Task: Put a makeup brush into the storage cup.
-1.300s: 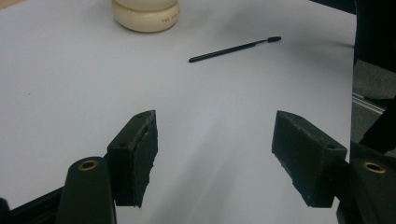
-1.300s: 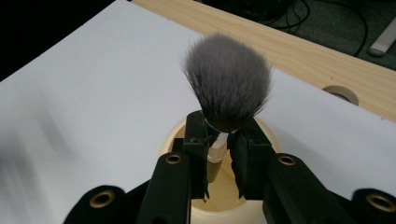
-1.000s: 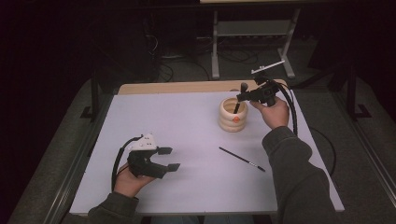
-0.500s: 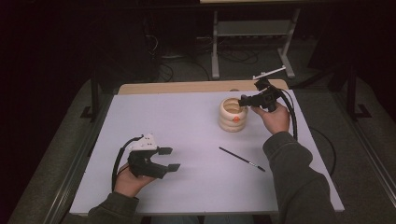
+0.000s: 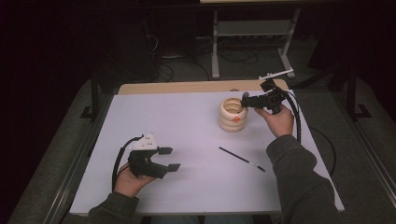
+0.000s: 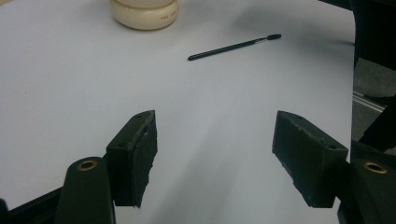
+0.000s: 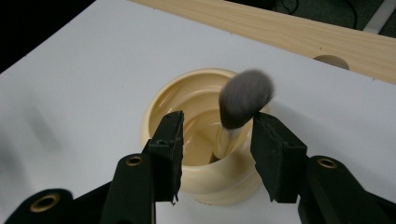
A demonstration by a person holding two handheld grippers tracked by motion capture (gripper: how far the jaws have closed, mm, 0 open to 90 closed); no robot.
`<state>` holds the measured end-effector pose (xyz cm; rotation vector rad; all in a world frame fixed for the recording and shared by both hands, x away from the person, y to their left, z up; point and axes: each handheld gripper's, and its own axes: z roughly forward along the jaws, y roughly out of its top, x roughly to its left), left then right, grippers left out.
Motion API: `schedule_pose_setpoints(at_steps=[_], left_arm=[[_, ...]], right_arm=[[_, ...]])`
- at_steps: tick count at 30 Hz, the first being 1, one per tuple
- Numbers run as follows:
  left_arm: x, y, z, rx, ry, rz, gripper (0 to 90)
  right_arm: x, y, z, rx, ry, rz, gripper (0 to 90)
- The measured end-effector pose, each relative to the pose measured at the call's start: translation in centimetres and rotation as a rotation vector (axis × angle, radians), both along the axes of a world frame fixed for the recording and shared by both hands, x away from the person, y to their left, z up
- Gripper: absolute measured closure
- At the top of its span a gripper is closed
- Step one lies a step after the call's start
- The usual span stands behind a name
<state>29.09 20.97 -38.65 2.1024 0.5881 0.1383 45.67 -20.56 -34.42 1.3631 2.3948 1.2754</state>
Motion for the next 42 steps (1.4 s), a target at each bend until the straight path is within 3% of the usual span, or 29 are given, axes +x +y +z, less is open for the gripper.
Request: schedule_pose_setpoints(at_steps=[16,29,42], left_arm=[[0.1,0.1,0.0,0.004,-0.002,0.001,29.3],[0.0,0.2,0.1,-0.002,0.0,0.0,29.2],[0.0,0.3,0.1,-0.004,0.001,0.008,29.2]], right_arm=[[-1.7,-0.6,0.3,0.017,-0.017,0.028,47.8],[-3.6,-0.3,0.8,0.005,-0.038,0.069,44.6],[-4.5,-0.2,0.3,-0.009,-0.046,0.096,41.4]])
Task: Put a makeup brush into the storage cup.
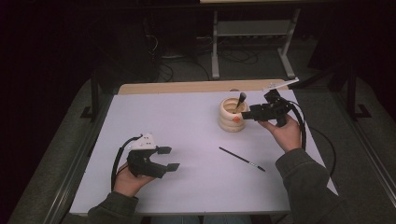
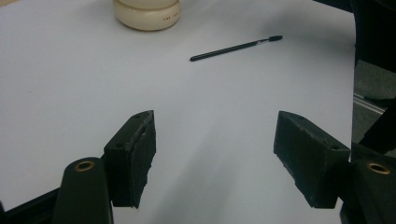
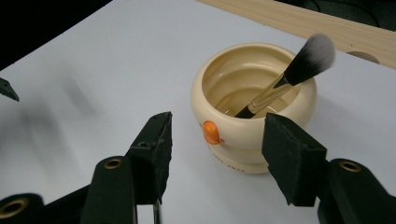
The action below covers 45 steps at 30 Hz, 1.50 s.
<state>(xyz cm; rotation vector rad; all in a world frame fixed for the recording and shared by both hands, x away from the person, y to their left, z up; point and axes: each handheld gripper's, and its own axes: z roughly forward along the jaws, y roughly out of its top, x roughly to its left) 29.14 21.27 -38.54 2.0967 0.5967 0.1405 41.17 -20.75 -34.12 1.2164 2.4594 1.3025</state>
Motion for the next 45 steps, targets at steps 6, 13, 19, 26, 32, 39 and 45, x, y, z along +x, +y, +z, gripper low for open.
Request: schedule_pose_setpoints(at_steps=[6,13,19,26,32,39,45], left_arm=[[0.0,0.0,0.0,-0.002,0.0,0.001,29.2],[0.0,0.1,0.1,-0.003,-0.001,0.004,29.1],[0.0,0.1,0.1,-0.004,-0.004,0.004,29.1],[0.0,0.1,0.1,-0.005,-0.007,0.004,29.1],[0.0,0.1,0.2,-0.005,-0.007,0.002,29.0],[0.0,0.1,0.2,-0.004,-0.01,0.0,29.1],[0.0,0.1,0.2,-0.01,-0.005,0.005,29.0]], right_arm=[[-0.6,0.1,0.3,0.003,-0.01,0.011,40.8],[-1.0,0.2,0.5,-0.006,-0.023,0.029,40.4],[-1.5,0.3,0.3,-0.009,-0.024,0.04,39.9],[-2.2,0.4,0.2,-0.015,-0.025,0.051,39.1],[-2.7,0.5,0.0,-0.015,-0.031,0.064,38.9],[-3.3,0.5,-0.4,-0.017,-0.018,0.071,38.4],[-3.6,0.5,-0.4,-0.015,-0.015,0.074,38.3]])
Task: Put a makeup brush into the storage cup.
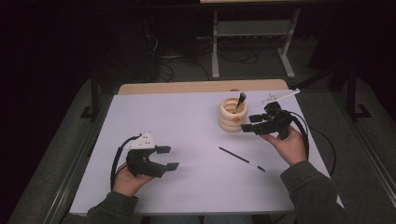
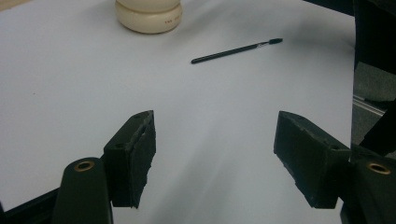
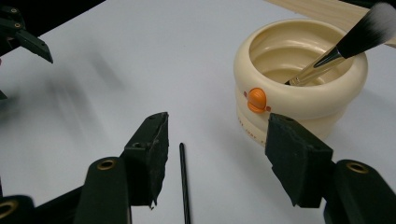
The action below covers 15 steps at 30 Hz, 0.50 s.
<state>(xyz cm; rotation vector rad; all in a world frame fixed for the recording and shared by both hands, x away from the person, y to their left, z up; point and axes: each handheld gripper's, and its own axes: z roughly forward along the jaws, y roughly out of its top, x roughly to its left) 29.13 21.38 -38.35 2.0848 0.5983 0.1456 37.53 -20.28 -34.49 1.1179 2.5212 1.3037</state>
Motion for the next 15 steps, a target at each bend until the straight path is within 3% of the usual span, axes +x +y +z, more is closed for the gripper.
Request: schedule_pose_setpoints(at_steps=[15], left_arm=[[0.04,0.1,0.01,-0.002,-0.001,0.003,28.9]], right_arm=[[-0.64,-0.13,-0.04,-0.001,-0.013,0.015,37.8]])
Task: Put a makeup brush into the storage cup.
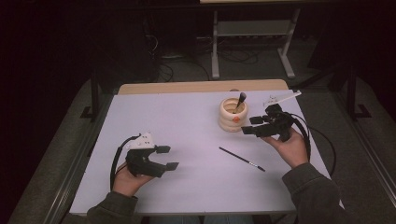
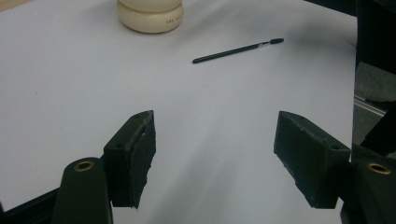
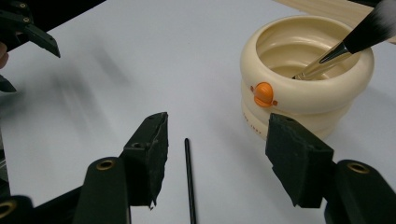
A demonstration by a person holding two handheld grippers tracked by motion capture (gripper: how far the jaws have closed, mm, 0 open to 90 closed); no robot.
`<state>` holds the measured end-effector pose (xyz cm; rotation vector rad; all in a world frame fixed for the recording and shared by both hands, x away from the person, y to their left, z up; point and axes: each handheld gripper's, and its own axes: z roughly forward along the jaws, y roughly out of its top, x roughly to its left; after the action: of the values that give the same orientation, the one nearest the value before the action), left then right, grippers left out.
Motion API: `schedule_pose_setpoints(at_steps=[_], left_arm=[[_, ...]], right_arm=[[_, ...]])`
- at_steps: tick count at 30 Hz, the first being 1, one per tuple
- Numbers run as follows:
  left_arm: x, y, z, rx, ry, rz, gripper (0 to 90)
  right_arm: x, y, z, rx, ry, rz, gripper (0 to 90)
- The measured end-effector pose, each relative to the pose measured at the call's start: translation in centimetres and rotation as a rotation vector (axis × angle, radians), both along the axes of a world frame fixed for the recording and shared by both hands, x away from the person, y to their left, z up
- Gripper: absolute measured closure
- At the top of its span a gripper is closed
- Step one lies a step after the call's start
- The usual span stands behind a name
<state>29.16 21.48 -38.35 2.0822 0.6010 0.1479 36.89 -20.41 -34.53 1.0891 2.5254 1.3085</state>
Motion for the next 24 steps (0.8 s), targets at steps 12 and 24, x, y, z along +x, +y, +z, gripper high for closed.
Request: schedule_pose_setpoints(at_steps=[12,24], left_arm=[[0.0,0.1,0.0,0.002,-0.002,-0.004,28.9],[-0.1,0.4,0.2,0.011,-0.012,0.006,28.8]], right_arm=[[-0.4,-0.3,-0.3,-0.02,0.008,-0.006,37.6],[-1.1,0.0,-0.5,-0.048,-0.007,0.014,36.7]])
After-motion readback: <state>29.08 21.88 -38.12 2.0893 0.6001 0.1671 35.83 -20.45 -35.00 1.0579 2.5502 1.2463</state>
